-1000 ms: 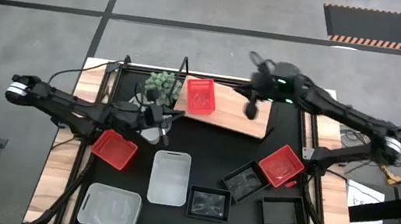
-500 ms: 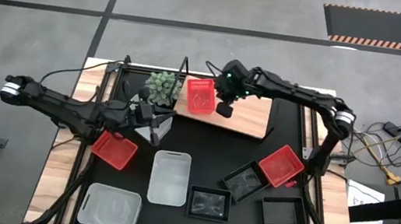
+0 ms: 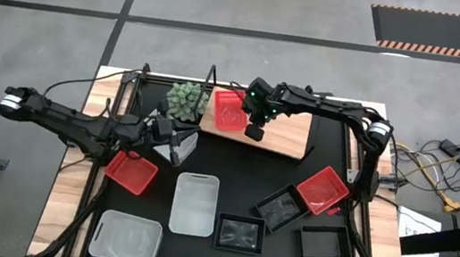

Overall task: Stack baskets on shelf by color
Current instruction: Put the middle red basket on the shelf

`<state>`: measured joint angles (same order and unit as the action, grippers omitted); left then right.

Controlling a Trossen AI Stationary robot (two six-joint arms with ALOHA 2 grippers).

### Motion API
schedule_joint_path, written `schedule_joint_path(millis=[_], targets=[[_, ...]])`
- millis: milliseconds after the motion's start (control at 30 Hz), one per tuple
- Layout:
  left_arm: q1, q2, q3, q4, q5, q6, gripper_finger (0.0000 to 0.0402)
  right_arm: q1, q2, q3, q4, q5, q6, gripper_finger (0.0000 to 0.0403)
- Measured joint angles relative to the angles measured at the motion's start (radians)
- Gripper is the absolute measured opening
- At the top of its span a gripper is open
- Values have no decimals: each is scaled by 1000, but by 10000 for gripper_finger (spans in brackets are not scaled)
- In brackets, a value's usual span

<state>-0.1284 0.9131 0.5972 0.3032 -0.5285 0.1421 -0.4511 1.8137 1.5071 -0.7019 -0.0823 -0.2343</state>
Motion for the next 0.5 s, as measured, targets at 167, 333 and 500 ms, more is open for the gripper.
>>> schedule_joint_path(millis=[167, 333, 500], targets=[[0, 2, 0, 10, 0, 2, 0, 20, 0, 0, 2, -54, 8, 11], [0, 1, -2, 12, 0, 3, 0, 52, -2, 3, 44, -56, 9, 11], [0, 1, -2, 30, 1, 22, 0, 71, -2, 3, 99, -57, 11, 11]])
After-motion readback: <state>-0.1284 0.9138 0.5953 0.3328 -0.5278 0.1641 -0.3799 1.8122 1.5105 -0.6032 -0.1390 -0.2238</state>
